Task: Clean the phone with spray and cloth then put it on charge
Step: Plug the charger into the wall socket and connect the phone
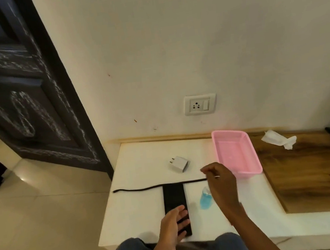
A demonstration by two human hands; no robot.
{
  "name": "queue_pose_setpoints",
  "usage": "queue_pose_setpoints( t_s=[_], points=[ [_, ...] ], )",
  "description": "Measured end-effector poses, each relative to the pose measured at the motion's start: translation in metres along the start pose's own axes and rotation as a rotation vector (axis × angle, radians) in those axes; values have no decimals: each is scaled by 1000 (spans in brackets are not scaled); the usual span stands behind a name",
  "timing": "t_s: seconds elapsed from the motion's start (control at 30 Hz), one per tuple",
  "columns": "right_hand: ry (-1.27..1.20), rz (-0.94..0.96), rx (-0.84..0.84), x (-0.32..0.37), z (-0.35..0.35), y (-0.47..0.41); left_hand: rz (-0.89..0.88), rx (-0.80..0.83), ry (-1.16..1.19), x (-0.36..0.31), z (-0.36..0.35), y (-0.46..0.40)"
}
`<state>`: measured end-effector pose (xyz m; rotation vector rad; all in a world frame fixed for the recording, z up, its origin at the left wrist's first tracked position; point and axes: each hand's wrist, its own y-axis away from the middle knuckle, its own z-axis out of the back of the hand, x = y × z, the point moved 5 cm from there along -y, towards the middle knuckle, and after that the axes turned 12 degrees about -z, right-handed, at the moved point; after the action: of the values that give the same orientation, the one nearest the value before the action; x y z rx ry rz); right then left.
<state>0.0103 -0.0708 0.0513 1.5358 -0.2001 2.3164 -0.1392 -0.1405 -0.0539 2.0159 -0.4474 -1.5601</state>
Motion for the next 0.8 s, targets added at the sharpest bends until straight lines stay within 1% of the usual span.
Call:
queue_pose_setpoints(
  t_s=[0.1,0.2,0.33,0.4,0.47,0.6,0.7,0.8],
  points=[
    [166,41,190,13,-46,-14,-20,-30,58,-16,17,-9],
    [387,14,309,1,-90,-40,-47,-25,132,-27,32,-17],
    [748,-58,330,-33,-121,-75,-54,-17,191,-32,49,-28],
    [953,-18,324,-47,-130,-87,-56,-7,207,-29,56,-33],
    [1085,26,319,-55,-137,-98,-55,8,214,-27,61,-36],
    [1064,-14,329,-64,-150,-118,-46,26,219,-22,69,-45],
    [1053,41,254,-64,-148,-123,-59,40,207,-23,69,-44],
    [943,23,249,-64,-149,-121,-67,38,209,-20,74,-49]
  ],
)
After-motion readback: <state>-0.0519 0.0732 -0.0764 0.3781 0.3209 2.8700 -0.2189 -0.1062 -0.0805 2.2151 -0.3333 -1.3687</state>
